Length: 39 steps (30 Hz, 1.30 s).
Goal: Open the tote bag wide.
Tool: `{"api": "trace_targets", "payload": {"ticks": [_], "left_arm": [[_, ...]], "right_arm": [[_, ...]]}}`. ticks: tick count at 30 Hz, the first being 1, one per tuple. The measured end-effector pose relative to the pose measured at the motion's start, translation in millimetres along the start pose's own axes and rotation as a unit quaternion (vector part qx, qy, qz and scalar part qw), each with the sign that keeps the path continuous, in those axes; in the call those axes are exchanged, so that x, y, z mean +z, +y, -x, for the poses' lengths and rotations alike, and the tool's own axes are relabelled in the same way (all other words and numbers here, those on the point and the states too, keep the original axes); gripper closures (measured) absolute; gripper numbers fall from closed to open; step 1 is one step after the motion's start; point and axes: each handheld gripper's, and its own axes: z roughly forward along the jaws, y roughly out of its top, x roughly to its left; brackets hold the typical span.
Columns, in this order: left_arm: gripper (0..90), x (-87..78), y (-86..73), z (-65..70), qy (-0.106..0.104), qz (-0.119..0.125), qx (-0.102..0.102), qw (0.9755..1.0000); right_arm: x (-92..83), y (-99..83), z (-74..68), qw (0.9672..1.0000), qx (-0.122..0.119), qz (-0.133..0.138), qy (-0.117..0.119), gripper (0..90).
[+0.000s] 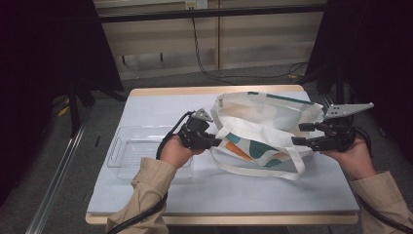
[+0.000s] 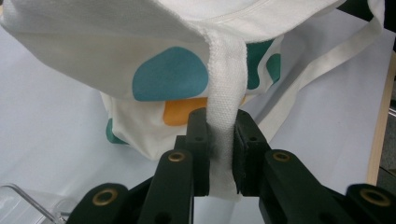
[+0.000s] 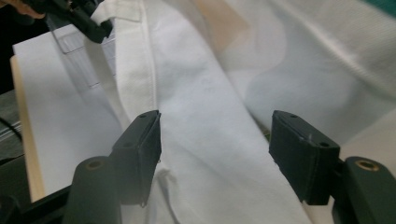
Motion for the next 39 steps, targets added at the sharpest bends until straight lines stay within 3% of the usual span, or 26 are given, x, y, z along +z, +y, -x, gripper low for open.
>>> {"api": "trace_targets", "payload": {"ticks": [4, 6, 17, 21, 28, 33, 34, 39], "left_arm": [[79.6, -0.2, -2.4, 0.1, 0.001, -0.002, -0.002, 1.0], [79.6, 0.3, -3.3, 1.0, 0.003, 0.008, -0.004, 1.0], [80.0, -3.4, -6.8, 2.2, -0.004, 0.007, -0.009, 0.9999], [80.0, -3.5, -7.3, 3.0, -0.007, 0.006, -0.002, 1.0], [80.7, -7.1, -7.3, 4.5, -0.008, -0.008, 0.01, 0.9999], [81.1, -8.4, -8.7, 5.3, -0.012, -0.005, 0.005, 0.9999], [81.1, -8.9, -9.2, 3.8, -0.013, -0.008, 0.016, 0.9998], [81.2, -9.5, -10.3, 4.1, -0.012, -0.01, 0.006, 0.9999]], "right_arm": [[-2.4, 7.3, 3.4, 0.9991, -0.011, 0.001, -0.041, 31.7], [-2.7, 12.0, 6.5, 0.9987, -0.016, 0.0, -0.048, 31.8], [-4.4, 34.7, 20.8, 0.9957, -0.026, 0.011, -0.088, 29.8], [0.2, 37.8, 27.0, 0.9944, -0.036, 0.005, -0.099, 29.4], [6.3, 43.7, 38.4, 0.9927, -0.032, 0.008, -0.116, 29.3], [9.7, 45.6, 43.2, 0.9921, -0.025, 0.004, -0.123, 28.3], [9.5, 45.8, 43.9, 0.9919, -0.024, 0.005, -0.125, 27.5], [10.6, 45.4, 49.6, 0.9903, -0.006, -0.004, -0.138, 22.6]]}}
